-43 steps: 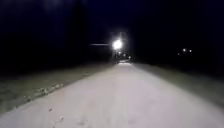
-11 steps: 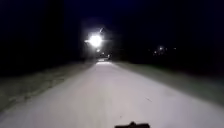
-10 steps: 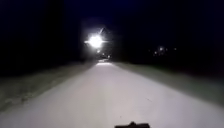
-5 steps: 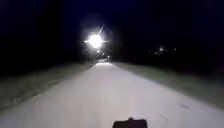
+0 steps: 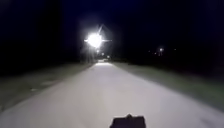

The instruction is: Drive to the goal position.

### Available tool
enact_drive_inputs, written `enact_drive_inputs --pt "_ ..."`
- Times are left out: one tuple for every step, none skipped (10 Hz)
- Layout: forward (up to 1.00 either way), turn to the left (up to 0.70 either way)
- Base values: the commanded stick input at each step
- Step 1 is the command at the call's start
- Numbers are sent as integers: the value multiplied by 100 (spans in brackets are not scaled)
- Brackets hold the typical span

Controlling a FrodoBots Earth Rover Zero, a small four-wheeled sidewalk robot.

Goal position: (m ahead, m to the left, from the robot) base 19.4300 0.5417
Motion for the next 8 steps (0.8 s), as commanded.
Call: enact_drive_inputs --pt "100 2" --pt "100 2" --pt "100 2" --pt "100 3" --pt "100 8" --pt "100 31" --pt "100 40" --pt "100 23"
